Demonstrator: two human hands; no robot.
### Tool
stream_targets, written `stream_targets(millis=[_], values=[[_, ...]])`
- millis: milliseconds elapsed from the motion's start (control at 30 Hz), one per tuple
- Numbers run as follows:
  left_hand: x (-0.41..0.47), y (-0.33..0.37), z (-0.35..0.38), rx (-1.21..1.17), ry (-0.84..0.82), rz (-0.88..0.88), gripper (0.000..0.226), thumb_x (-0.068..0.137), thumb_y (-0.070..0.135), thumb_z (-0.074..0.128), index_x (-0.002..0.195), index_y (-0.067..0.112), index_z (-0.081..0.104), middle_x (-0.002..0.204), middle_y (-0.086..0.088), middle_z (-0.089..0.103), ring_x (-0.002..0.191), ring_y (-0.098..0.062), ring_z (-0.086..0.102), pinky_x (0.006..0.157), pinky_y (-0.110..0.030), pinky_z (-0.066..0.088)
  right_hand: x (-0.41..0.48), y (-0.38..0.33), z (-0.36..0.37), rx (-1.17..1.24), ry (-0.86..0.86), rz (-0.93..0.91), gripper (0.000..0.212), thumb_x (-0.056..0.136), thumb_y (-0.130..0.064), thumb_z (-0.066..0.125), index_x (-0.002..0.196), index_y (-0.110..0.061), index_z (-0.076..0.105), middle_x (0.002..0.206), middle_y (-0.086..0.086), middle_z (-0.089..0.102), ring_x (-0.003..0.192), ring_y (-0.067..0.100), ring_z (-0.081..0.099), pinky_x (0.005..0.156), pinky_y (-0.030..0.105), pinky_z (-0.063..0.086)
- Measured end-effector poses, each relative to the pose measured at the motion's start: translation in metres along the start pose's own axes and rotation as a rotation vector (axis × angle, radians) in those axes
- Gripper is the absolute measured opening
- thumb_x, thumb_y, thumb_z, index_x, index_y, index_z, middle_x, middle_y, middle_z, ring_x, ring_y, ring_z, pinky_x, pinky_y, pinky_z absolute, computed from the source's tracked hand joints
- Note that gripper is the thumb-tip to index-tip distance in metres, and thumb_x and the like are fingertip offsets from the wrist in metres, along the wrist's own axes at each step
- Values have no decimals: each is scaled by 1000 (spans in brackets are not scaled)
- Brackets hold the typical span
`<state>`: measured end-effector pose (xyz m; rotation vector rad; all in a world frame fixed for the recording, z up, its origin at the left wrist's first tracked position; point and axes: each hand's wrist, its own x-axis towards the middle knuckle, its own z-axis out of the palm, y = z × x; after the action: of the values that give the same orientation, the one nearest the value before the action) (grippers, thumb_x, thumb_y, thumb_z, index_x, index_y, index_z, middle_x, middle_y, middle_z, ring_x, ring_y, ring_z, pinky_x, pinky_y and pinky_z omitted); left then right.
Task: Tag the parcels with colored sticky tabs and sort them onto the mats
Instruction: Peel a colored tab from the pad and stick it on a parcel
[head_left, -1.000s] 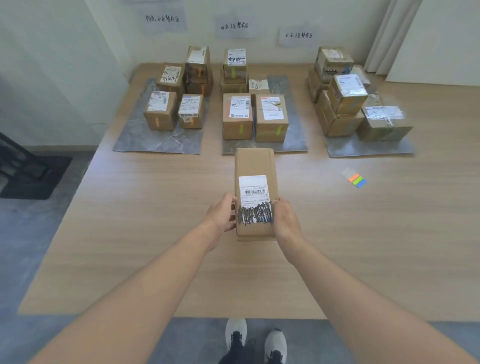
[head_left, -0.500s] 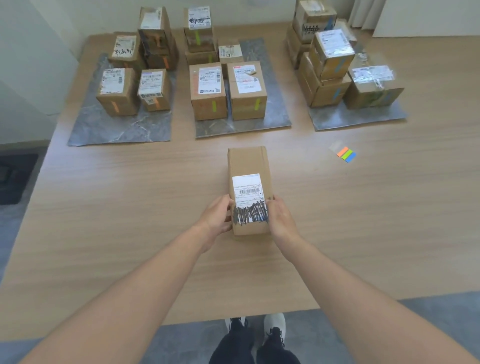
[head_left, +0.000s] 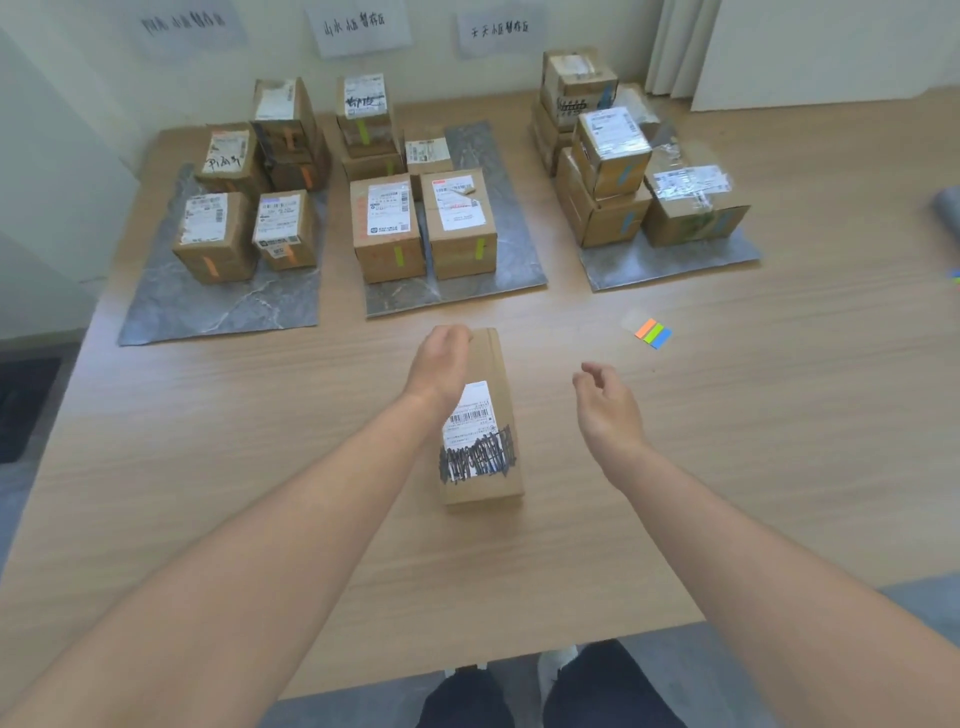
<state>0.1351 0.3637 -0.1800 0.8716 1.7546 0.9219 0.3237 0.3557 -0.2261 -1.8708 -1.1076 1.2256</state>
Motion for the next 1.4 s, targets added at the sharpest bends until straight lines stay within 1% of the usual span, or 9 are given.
stream_targets(millis=[100, 167, 267, 433, 567, 767, 1033, 1200, 1400], values=[[11, 22, 37, -71, -75, -26, 20, 99, 36, 44, 95, 23, 59, 104, 2, 58, 101, -16, 48, 97, -35, 43, 28, -2, -37, 8, 50, -19, 35, 99, -28, 53, 133, -18, 60, 130, -2, 62, 115, 15, 56, 93, 28, 41], [20, 30, 69, -75, -154, -48, 21, 99, 36, 42, 103, 25, 60, 121, 0, 61, 110, -16, 50, 109, -42, 42, 52, 2, -60, 1, 71, -31, 31, 97, -24, 57, 127, -20, 64, 125, -4, 63, 97, 11, 60, 85, 27, 43], [35, 36, 120, -126, -216, -127, 27, 100, 33, 42, 115, 20, 60, 129, -6, 61, 121, -20, 51, 108, -45, 45, 93, 17, -86, -50, 61, -65, 28, 93, -16, 61, 119, -20, 69, 118, -4, 65, 76, 4, 59, 69, 23, 43], [60, 28, 197, -180, -235, -280, 31, 99, 34, 44, 119, 18, 61, 127, -7, 64, 123, -22, 55, 103, -43, 49, 163, 47, -116, -226, -15, -91, 30, 89, -8, 63, 115, -19, 72, 117, 0, 66, 81, 13, 63, 79, 23, 44], [82, 28, 235, -212, -221, -335, 36, 100, 37, 41, 123, 17, 61, 126, -7, 65, 120, -21, 57, 102, -41, 50, 211, 59, -122, -303, -60, -132, 24, 87, -9, 68, 108, -19, 74, 113, 3, 64, 84, 15, 65, 74, 18, 39], [109, 28, 264, -224, -221, -399, 37, 102, 38, 39, 127, 19, 60, 131, -8, 62, 124, -22, 55, 107, -45, 46, 264, 62, -114, -373, -113, -211, 27, 80, -16, 82, 107, -15, 78, 107, 7, 64, 89, 22, 66, 86, 25, 48], [150, 32, 283, -255, -199, -442, 37, 104, 34, 38, 127, 15, 59, 134, -16, 60, 123, -25, 58, 106, -43, 46, 298, 58, -102, -517, -133, -190, 36, 66, -35, 93, 93, -21, 74, 94, -3, 57, 84, 12, 53, 73, 23, 37], [168, 34, 286, -259, -228, -455, 38, 105, 36, 36, 125, 14, 58, 129, -22, 63, 119, -32, 62, 101, -41, 49, 303, 55, -99, -521, -147, -129, 25, 68, -30, 92, 86, -25, 74, 94, -1, 70, 85, 17, 65, 76, 28, 49], [171, 32, 287, -273, -243, -482, 41, 105, 38, 37, 127, 10, 59, 123, -25, 66, 113, -34, 66, 102, -42, 51, 304, 54, -104, -542, -160, -219, 6, 82, -24, 80, 87, -22, 77, 88, 0, 73, 82, 22, 69, 75, 33, 54]])
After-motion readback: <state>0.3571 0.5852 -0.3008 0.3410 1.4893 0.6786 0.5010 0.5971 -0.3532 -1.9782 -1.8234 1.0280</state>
